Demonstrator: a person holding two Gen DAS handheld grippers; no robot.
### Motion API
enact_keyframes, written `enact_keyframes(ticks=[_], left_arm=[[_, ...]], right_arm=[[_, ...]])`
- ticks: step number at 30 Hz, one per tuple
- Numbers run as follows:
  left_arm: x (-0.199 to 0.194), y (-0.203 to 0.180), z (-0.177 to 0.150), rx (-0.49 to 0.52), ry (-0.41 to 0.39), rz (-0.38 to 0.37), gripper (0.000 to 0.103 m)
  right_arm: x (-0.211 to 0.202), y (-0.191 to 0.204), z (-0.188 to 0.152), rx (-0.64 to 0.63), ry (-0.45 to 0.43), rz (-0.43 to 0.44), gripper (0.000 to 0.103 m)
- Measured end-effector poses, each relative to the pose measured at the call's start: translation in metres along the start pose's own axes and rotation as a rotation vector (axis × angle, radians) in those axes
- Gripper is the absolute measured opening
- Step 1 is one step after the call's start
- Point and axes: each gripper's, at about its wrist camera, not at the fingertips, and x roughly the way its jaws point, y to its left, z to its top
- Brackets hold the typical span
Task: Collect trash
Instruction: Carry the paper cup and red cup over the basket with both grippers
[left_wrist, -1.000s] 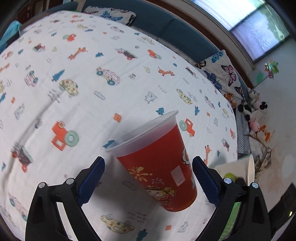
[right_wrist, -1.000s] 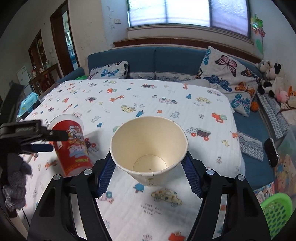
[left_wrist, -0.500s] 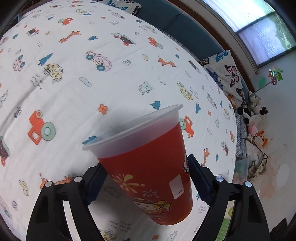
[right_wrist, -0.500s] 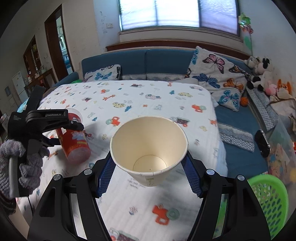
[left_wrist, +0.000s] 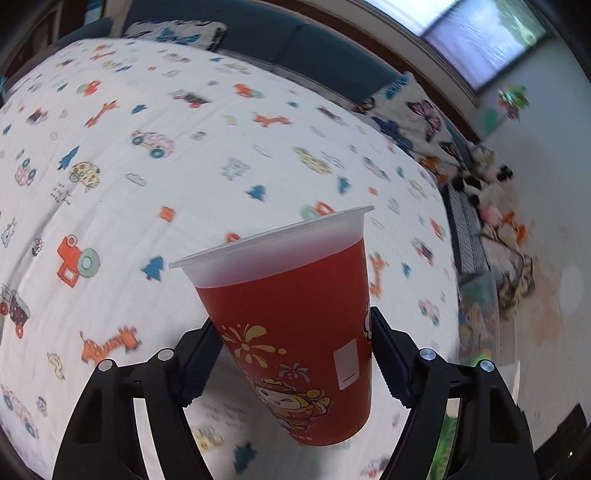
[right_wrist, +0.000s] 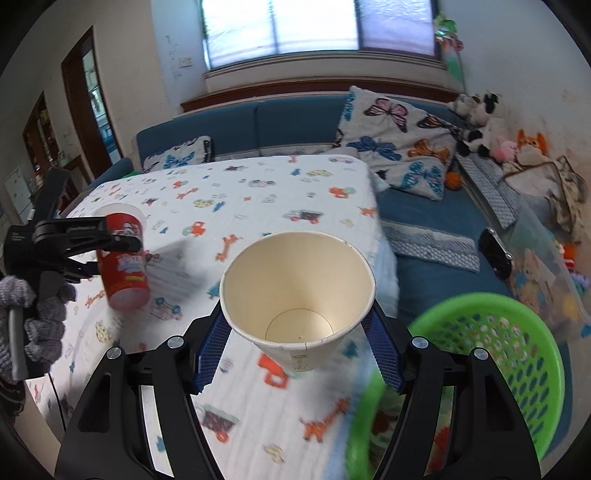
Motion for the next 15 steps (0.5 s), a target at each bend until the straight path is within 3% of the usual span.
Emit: enact_keyframes(ticks=[15], left_arm=[[-0.023,-0.095,-0.056,0.257,0.029,-0.118,0.072]], right_arm=[[-0.056,-0.081,-0.06,0.143,0.024,-0.168,0.069]])
